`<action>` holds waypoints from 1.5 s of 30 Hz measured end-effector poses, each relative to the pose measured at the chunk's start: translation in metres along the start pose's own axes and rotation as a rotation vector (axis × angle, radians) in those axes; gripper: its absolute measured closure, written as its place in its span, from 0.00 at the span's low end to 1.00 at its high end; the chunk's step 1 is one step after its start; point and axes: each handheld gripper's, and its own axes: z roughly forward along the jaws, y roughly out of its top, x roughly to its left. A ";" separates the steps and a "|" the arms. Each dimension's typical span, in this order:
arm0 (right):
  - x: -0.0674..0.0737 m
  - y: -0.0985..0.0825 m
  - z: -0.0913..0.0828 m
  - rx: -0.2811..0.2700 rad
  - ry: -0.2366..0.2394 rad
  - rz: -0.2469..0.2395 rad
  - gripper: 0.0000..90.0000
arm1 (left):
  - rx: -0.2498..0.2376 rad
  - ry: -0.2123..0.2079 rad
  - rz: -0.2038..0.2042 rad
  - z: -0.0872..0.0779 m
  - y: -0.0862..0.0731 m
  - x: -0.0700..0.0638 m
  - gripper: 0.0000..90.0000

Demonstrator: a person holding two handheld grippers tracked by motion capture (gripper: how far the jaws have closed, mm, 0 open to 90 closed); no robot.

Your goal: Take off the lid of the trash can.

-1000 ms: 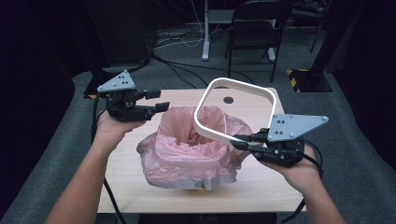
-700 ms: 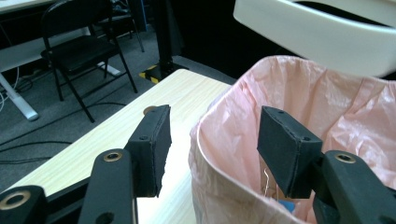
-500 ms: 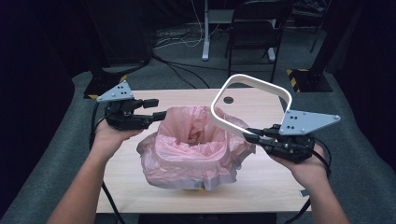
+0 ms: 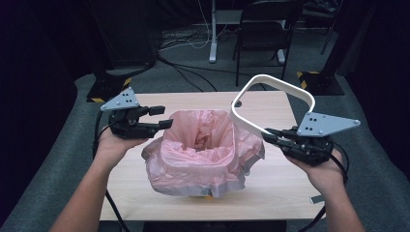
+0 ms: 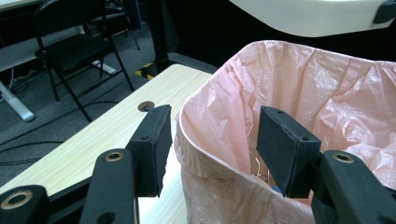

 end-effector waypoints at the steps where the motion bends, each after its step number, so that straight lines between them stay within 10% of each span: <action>1: -0.001 -0.001 0.000 0.000 -0.005 0.003 0.92 | -0.001 0.000 -0.001 0.000 0.000 0.000 0.50; 45: -0.017 -0.071 0.016 0.042 -0.176 0.099 0.92 | -0.010 -0.010 -0.017 -0.007 -0.016 -0.001 0.49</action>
